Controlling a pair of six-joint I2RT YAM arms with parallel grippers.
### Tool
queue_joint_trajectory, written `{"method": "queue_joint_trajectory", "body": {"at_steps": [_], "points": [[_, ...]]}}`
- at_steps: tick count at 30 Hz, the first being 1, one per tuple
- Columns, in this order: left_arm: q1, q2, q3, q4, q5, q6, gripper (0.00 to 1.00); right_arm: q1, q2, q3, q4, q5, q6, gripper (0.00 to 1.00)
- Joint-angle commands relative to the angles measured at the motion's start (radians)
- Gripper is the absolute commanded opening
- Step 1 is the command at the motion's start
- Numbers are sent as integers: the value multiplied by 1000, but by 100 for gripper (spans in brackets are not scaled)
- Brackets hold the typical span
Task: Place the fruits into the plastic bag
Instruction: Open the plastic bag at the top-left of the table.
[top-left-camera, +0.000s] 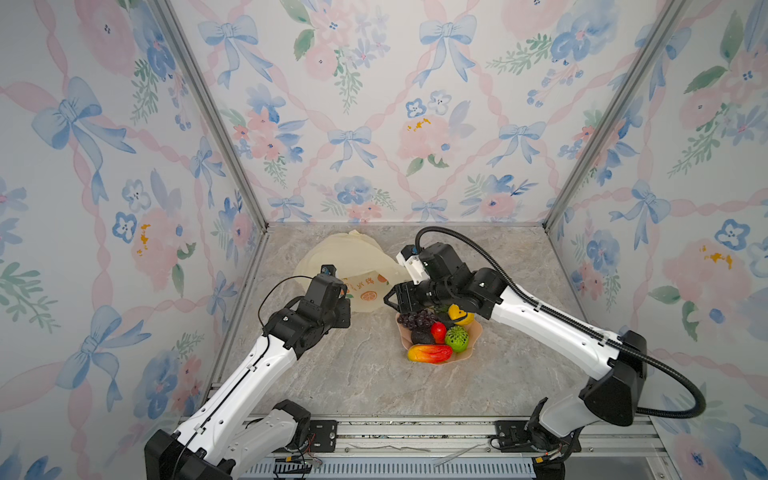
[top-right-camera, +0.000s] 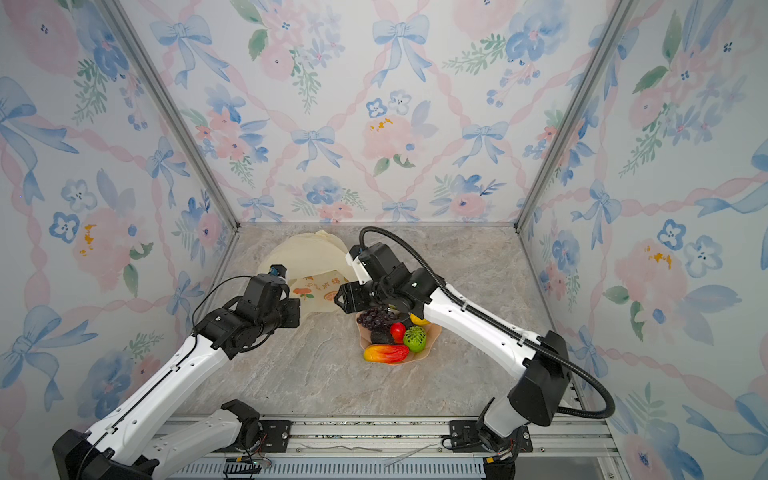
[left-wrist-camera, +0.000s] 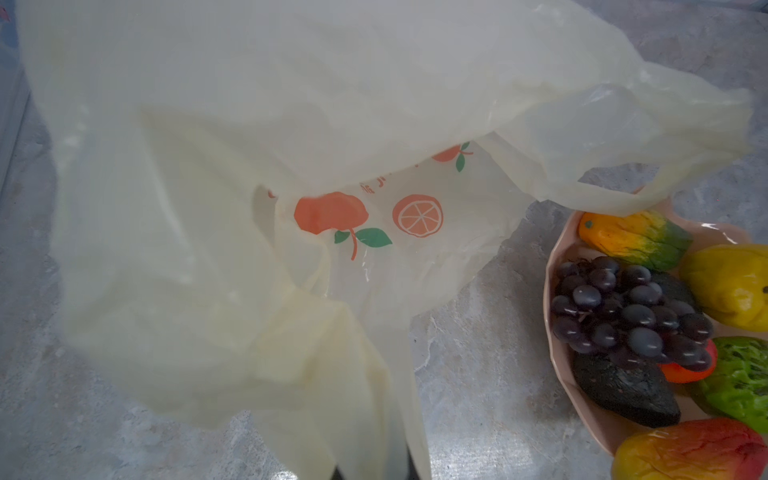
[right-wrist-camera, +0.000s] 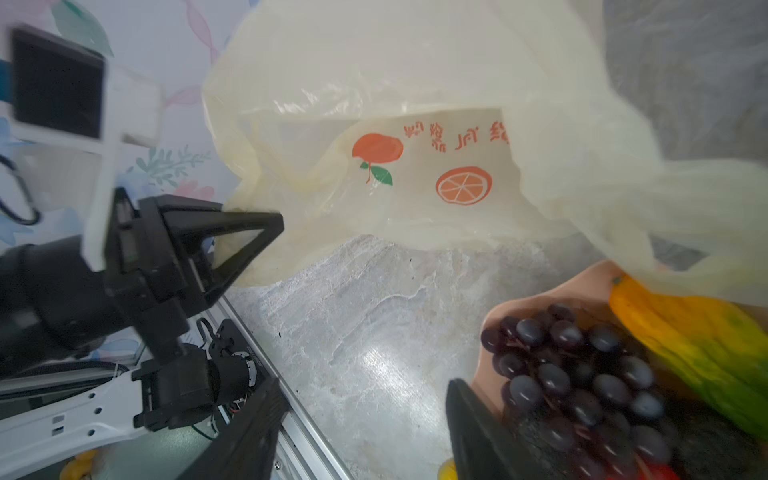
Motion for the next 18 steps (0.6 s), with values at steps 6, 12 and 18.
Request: {"method": "queue_joint_trajectory", "body": {"at_steps": [6, 12, 18], "points": [[-30, -38, -21, -13, 39, -49, 0, -6, 275, 108, 164, 17, 78, 22], [-96, -41, -60, -13, 32, -95, 0, -91, 441, 263, 236, 57, 82, 9], [-161, -30, -115, -12, 9, -155, 0, -149, 517, 415, 248, 54, 79, 10]]}}
